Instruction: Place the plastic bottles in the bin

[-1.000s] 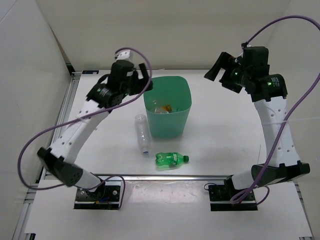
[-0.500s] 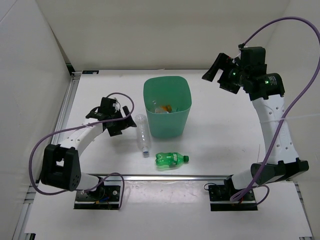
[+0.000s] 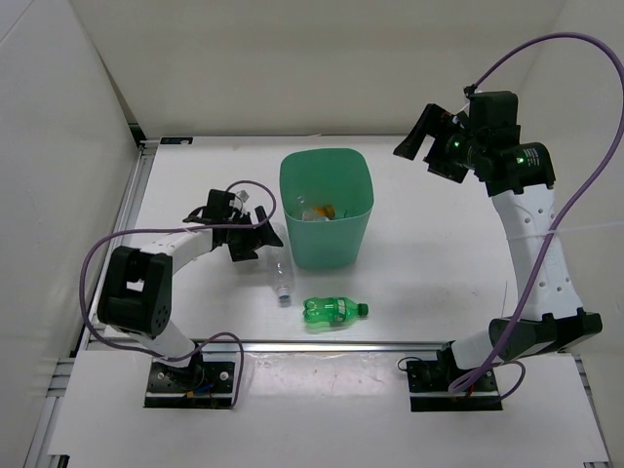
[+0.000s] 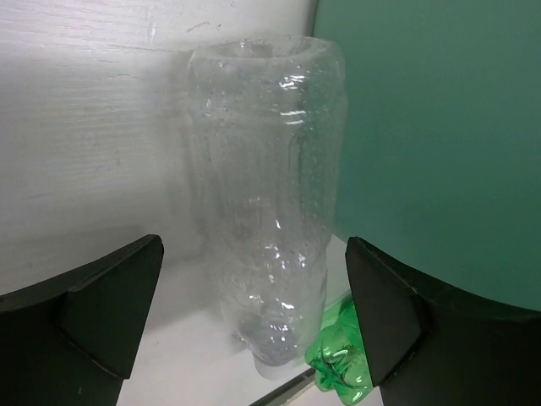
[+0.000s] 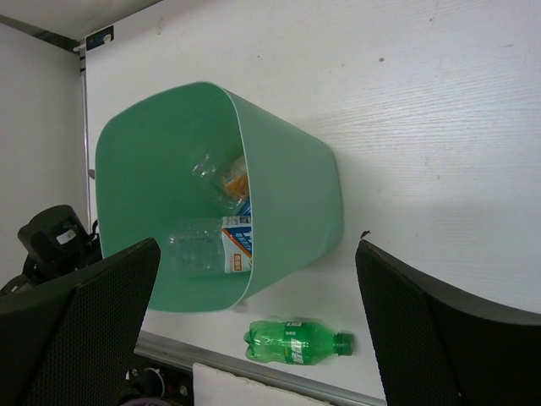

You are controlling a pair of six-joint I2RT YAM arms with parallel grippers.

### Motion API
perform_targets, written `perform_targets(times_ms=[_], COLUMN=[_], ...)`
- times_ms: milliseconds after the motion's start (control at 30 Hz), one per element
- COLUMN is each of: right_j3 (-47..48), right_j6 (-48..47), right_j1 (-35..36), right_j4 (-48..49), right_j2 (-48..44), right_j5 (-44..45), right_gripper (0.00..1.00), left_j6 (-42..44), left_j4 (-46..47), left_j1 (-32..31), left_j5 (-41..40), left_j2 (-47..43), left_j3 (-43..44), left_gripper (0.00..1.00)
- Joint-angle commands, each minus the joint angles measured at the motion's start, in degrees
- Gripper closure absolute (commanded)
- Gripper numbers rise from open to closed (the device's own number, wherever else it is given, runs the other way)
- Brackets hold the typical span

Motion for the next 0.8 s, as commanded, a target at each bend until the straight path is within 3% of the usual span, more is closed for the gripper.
perform_targets(times_ms=[0, 200, 333, 367, 433, 467, 633, 767], right_j3=[0.1, 0.1, -0.4, -0.4, -0.4, -0.4, 0.1, -0.4], right_j6=[-1.4, -1.4, -1.4, -1.4, -1.4, -1.4, -0.8, -0.2], right_j1=[-0.2, -0.2, -0.2, -0.7, -0.7, -1.3, -1.9, -2.4], right_j4=[0.0, -0.5, -0.5, -1.0, -1.1, -1.1, -1.6, -1.6], right_j2=[-1.8, -2.8, -2.8, -2.8, -2.8, -2.8, -2.3, -1.8], right_j5=[-0.6, -0.1, 0.4, 0.4, 0.4, 0.4, -0.1, -1.2], right_gripper=[0.0, 0.0, 0.0, 0.0, 0.0, 0.0, 0.0, 0.0], left_j6=[1.2, 1.2, 1.2, 1.2, 1.2, 1.2, -1.8, -7.6], left_j4=[3.6, 5.0, 5.0, 5.0, 5.0, 5.0, 5.0, 4.4], left_j1=[0.0, 0.0, 0.5, 0.5, 1.2, 1.2, 8.3, 15.9], left_j5=[4.0, 8.6, 10.5, 11.1, 11.7, 10.9, 7.6, 8.5], left_j2=[1.1, 6.9, 9.8, 10.9, 10.9, 10.0, 0.3, -11.0], left_j3=[0.8, 2.6, 3.2, 3.2, 2.3, 1.6, -3.9, -3.4], left_gripper=[0.0, 0.0, 0.13, 0.23, 0.32, 0.32, 0.58, 0.59])
